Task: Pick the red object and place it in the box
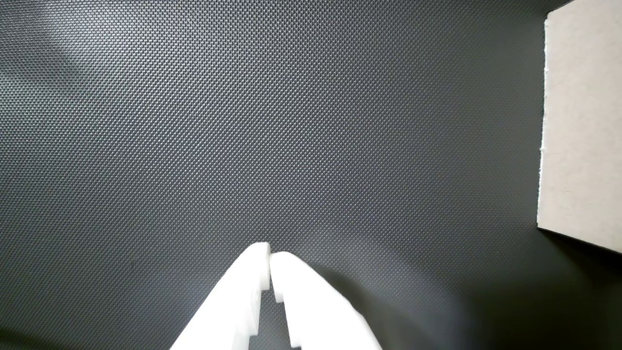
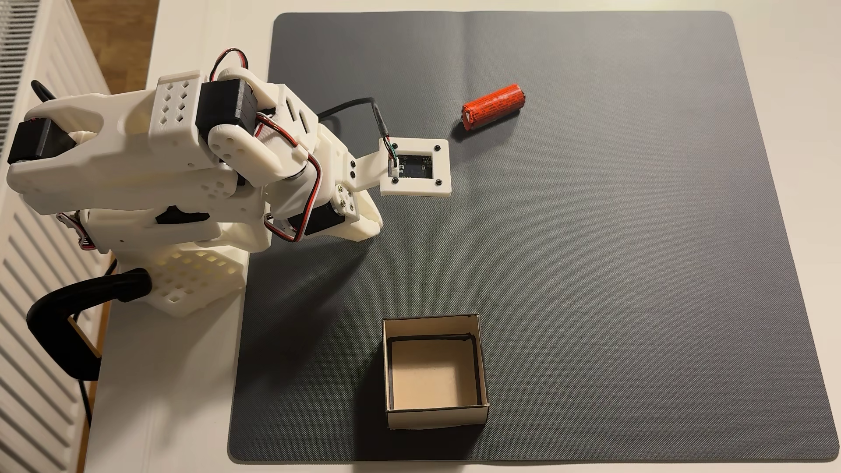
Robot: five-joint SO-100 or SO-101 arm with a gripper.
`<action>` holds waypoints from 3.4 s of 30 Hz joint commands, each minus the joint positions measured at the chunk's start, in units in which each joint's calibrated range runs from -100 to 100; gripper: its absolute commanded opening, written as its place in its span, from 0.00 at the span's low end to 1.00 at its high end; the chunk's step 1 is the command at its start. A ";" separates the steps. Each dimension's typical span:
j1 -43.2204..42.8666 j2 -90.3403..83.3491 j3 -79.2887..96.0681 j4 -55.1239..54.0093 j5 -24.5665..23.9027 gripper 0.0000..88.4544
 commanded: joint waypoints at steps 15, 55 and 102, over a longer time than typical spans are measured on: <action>-0.45 0.42 0.73 -0.39 -0.23 0.01; -23.09 21.00 -10.61 -41.22 -6.64 0.02; -27.17 94.13 -37.82 -80.29 -7.26 0.28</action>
